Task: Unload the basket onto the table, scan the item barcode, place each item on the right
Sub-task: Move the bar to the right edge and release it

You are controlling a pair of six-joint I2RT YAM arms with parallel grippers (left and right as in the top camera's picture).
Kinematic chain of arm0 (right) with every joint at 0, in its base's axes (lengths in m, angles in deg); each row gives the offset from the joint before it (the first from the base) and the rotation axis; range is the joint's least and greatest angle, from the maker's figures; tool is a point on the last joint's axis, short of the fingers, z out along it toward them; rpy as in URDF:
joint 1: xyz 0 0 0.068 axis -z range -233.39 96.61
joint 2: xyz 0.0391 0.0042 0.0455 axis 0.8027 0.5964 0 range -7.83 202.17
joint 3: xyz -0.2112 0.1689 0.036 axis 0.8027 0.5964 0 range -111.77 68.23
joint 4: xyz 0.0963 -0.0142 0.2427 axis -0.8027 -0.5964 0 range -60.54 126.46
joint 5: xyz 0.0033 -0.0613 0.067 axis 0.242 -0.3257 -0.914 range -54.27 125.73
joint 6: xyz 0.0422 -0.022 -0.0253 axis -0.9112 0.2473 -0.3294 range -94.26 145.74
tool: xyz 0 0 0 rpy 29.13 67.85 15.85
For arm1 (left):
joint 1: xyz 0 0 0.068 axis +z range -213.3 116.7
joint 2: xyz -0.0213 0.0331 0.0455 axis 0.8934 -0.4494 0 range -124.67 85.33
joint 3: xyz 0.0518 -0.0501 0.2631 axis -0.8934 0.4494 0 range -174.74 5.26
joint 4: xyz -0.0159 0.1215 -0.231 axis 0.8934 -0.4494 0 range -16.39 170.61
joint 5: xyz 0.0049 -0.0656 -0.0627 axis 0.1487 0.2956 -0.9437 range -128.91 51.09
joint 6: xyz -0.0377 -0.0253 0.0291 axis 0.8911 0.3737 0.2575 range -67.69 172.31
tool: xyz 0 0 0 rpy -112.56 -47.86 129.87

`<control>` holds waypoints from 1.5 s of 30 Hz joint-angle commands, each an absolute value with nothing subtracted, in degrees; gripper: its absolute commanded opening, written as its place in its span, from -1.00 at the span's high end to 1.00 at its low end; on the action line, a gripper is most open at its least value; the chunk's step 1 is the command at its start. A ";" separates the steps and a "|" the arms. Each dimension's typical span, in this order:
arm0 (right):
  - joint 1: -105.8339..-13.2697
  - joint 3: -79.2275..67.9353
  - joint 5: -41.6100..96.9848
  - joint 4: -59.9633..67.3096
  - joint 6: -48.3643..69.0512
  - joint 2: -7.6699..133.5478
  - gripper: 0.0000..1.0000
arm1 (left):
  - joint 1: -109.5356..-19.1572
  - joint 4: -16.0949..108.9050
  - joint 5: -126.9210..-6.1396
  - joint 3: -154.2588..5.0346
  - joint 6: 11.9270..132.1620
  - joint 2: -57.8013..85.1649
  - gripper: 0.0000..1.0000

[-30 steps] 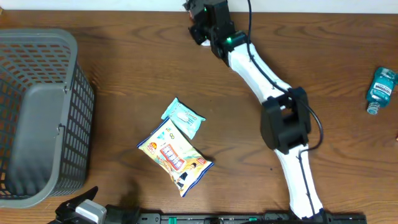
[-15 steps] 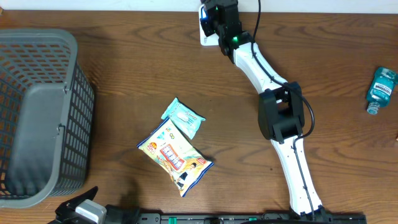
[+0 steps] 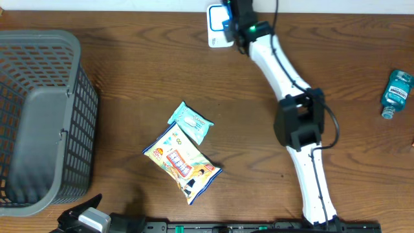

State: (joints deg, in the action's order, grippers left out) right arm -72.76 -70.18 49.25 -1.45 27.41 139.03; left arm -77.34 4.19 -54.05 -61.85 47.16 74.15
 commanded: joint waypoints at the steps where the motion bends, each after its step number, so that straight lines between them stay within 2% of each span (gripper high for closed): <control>1: -67.39 -71.56 63.83 -9.60 18.39 132.98 0.98 | -77.30 4.30 -54.75 -62.07 46.99 74.30 -0.96; 4: -62.91 -71.36 71.89 -17.17 9.34 133.31 0.98 | -77.30 4.30 -54.75 -62.07 46.99 74.30 -0.96; 8: -55.74 -70.16 73.01 -23.03 2.93 134.27 0.98 | -77.30 4.30 -54.75 -62.07 46.99 74.30 -0.96; 14: -45.88 -64.45 70.67 -24.47 3.76 134.95 0.98 | -77.30 4.30 -54.75 -62.07 47.01 74.30 -0.96; 17: -42.73 -62.99 61.20 -26.00 11.11 134.95 0.97 | -77.30 4.30 -54.75 -62.07 46.99 74.30 -0.96; 20: -42.19 -62.99 55.54 -27.07 12.51 134.90 0.01 | -77.30 4.30 -54.75 -62.07 46.99 74.30 -0.95; 21: -42.38 -62.99 54.43 -27.70 11.57 134.90 -0.18 | -77.30 4.30 -54.75 -62.07 46.99 74.30 -0.95; 22: -42.67 -62.99 53.47 -28.38 9.60 134.90 -0.25 | -77.30 4.30 -54.75 -62.07 46.99 74.30 -0.96; 27: -44.59 -62.07 45.62 -29.34 -1.02 134.90 -0.32 | -77.32 4.30 -54.75 -62.07 46.99 74.30 -0.96; 32: -46.14 -56.63 45.27 -23.46 -13.46 135.01 -0.46 | -77.32 4.30 -54.75 -62.07 46.99 74.30 -0.96; 35: -46.69 -50.88 46.71 -18.83 -15.80 135.01 -0.41 | -77.30 4.30 -54.75 -62.07 46.99 74.30 -0.96; 38: -46.58 -46.92 53.45 -18.68 -17.11 135.01 0.49 | -77.32 4.30 -54.75 -62.07 46.99 74.30 -0.96; 40: -46.21 -46.68 57.97 -19.94 -17.07 135.01 0.97 | -77.32 4.30 -54.75 -62.07 46.99 74.30 -0.96; 45: -42.95 -47.58 68.00 -20.95 -14.25 134.29 0.98 | -77.30 4.30 -54.75 -62.07 46.99 74.30 -0.96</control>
